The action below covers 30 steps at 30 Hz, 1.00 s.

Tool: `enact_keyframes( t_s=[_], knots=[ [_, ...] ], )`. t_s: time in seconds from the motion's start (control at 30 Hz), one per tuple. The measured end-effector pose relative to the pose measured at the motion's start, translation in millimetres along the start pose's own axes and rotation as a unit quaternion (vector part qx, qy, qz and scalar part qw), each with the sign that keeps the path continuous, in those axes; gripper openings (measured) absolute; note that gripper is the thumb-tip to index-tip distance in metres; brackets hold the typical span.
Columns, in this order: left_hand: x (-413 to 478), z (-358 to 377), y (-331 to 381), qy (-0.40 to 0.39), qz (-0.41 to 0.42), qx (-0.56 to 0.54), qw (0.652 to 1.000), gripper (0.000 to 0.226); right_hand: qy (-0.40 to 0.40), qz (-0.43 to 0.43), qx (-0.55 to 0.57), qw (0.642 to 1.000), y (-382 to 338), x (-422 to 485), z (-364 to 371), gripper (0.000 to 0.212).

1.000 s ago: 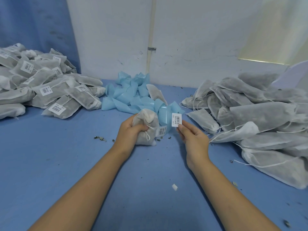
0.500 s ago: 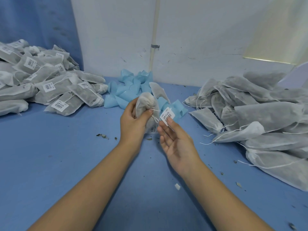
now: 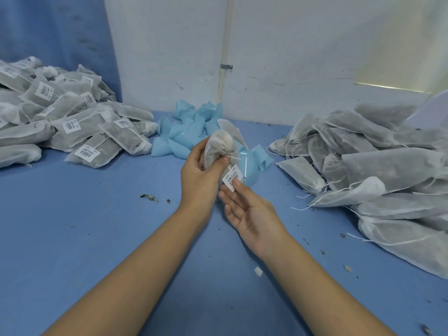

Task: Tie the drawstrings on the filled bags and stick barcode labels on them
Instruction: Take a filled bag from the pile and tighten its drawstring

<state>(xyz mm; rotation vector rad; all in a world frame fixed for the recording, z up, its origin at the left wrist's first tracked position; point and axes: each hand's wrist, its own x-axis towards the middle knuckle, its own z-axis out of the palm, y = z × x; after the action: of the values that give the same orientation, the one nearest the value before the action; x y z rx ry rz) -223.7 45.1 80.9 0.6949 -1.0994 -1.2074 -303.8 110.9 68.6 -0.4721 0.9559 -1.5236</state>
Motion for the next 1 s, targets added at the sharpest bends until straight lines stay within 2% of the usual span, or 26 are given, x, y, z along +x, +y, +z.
enact_keyframes(
  t_s=[0.2, 0.3, 0.4, 0.57, 0.73, 0.83, 1.0],
  knots=[
    [-2, 2, 5, -0.030, -0.025, -0.002, 0.999, 0.013, 0.013, -0.024, -0.105, 0.994, 2, 0, 2, 0.024],
    [1, -1, 7, -0.034, -0.063, -0.009, 0.997, 0.005, 0.036, -0.085, -0.126, 0.988, 3, 1, 1, 0.023],
    [1, -2, 7, -0.059, -0.087, 0.020, 0.994, 0.006, 0.022, -0.137, -0.139, 0.980, 2, 3, -3, 0.022],
    [-1, -1, 6, -0.119, -0.110, 0.014, 0.987, 0.005, 0.014, -0.151, -0.102, 0.983, -1, 6, -8, 0.010],
    [-2, -2, 0, -0.179, -0.136, 0.054, 0.973, 0.015, 0.072, -0.174, -0.054, 0.981, -9, 7, -13, 0.006],
    [-5, -2, -6, -0.186, -0.149, 0.079, 0.968, 0.017, 0.090, -0.171, -0.055, 0.980, -11, 8, -16, 0.004],
    [-1, -9, -8, -0.180, -0.174, 0.037, 0.968, 0.018, 0.072, -0.159, -0.043, 0.984, -14, 11, -20, 0.006]
  ],
)
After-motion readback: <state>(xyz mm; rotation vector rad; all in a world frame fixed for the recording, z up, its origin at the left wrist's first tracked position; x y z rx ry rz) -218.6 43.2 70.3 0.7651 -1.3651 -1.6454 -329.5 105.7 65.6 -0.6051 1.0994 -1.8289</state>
